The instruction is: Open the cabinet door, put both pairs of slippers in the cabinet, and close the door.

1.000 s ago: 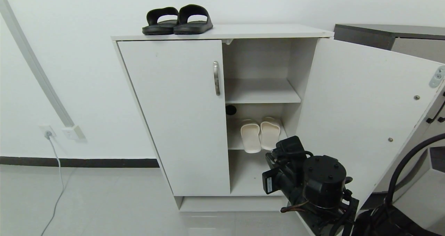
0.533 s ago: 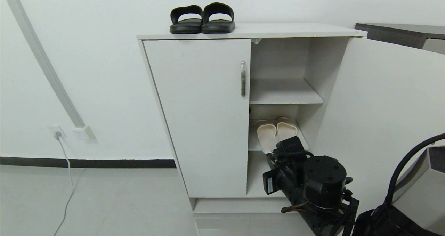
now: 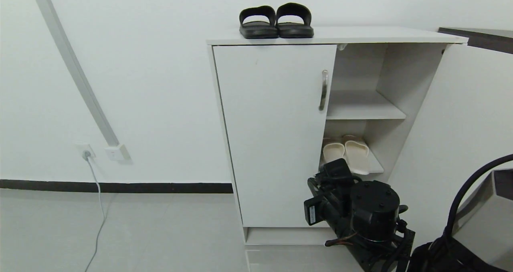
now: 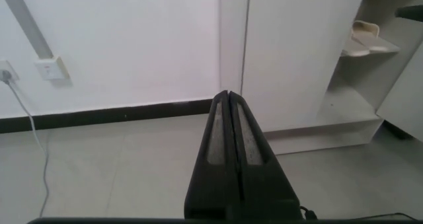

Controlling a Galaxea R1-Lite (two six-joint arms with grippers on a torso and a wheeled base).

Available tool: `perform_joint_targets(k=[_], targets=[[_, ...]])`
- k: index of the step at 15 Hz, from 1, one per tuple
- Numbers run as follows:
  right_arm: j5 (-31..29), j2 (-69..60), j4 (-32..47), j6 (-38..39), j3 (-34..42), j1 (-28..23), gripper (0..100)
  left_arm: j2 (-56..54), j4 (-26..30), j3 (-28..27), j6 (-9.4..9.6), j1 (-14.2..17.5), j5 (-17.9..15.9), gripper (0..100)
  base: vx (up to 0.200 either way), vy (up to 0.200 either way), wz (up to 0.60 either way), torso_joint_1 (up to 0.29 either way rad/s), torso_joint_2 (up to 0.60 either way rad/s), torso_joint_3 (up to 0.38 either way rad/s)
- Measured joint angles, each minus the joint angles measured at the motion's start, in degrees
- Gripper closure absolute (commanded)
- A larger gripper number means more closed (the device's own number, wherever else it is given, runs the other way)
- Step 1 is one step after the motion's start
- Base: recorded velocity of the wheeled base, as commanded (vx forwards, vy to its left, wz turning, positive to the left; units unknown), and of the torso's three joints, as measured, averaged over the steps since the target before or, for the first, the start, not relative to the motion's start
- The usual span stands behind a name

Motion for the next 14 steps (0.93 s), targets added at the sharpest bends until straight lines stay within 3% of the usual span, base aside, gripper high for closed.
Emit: perform_joint_targets(k=[4,14], targets=[[0.06,0.0,-1.27,-0.62,0.33,-0.35,100,0.0,0.0,0.0,0.0,0.0,0.02,100,0.0,0.2,0.0,0.002,0.0,-0.001],[0.09,0.41,-1.56,-0.77,0.69,-0.5,100,0.0,-0.06,0.0,-0.09,0.02,0.0,100,0.0,0.0,0.0,0.0,0.0,0.0]])
